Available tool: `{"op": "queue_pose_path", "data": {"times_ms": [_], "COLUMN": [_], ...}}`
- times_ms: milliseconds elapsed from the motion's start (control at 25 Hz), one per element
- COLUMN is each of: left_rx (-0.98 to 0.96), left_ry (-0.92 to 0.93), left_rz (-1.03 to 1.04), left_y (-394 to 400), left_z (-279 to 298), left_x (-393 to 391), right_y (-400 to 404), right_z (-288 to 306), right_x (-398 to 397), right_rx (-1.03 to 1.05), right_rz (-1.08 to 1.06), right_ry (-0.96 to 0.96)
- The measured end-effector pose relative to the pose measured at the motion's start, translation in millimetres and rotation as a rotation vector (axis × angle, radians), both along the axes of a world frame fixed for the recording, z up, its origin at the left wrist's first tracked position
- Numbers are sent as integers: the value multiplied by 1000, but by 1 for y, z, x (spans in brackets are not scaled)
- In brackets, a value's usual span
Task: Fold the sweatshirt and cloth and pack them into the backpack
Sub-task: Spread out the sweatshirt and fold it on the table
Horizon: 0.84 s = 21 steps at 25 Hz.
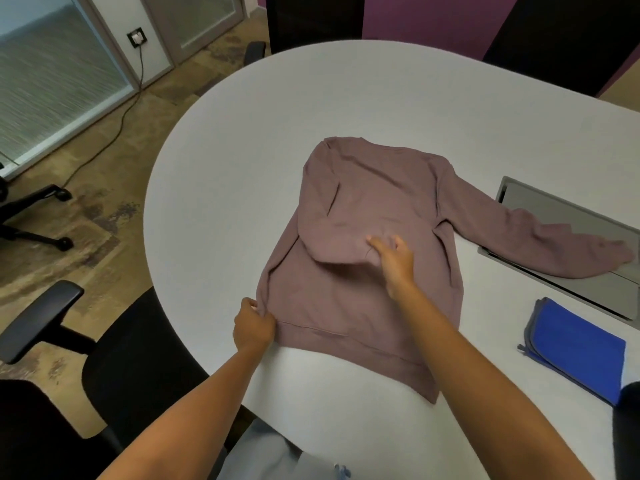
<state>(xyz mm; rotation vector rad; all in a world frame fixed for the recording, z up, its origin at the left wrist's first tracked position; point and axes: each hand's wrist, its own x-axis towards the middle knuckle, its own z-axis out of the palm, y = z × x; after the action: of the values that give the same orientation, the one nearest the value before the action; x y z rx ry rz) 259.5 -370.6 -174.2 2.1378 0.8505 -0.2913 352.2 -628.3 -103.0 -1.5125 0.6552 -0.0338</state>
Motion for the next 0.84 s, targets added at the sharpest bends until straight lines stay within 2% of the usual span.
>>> {"op": "queue_pose_path", "data": {"times_ms": [80, 280, 400, 520, 640, 760, 840], "left_rx": [9, 107, 112, 92, 52, 24, 30], "left_ry": [-81, -299, -417, -488, -364, -102, -29], "left_rz": [-24, -308, -521, -708, -911, -1041, -1071], "left_y": [-14, -81, -127, -168, -191, -195, -195], "left_z": [13, 46, 62, 66, 51, 35, 30], "left_x": [1, 2, -1, -11, -23, -31, -30], "right_y": [-23, -98, -148, -192, -218, -230, -239], "right_z": [23, 84, 118, 129, 116, 94, 76], "right_x": [29, 69, 69, 55, 39, 31, 29], "right_rx": [42, 12, -53, -90, -89, -82, -48], "right_rz": [-10, -116, -349, -618, -760, -766, -767], "right_ry": [-62, -301, -502, -586, -525, -380, -301]}}
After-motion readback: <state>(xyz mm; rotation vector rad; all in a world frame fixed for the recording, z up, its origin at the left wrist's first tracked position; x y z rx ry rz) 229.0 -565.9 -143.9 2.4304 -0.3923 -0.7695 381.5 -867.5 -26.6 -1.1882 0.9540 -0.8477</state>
